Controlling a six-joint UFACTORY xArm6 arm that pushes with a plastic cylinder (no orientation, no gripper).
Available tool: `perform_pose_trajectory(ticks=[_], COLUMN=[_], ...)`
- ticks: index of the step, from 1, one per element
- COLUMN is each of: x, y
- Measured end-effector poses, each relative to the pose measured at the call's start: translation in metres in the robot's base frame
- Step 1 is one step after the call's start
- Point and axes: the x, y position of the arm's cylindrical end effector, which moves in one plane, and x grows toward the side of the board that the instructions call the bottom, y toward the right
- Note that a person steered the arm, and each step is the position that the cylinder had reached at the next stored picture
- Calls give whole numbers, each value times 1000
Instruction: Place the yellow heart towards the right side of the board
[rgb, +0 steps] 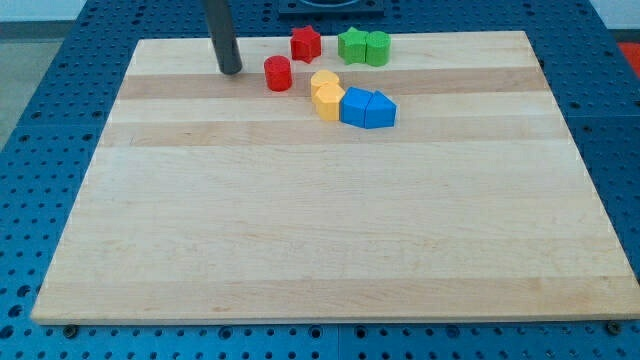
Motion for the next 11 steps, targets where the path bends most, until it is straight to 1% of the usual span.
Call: perform_pose_trajectory(ticks=[1, 3, 5, 6, 7, 8, 11], x=[10, 29, 67, 57, 31, 16, 13], y=[40, 75, 103, 101, 101, 104, 164])
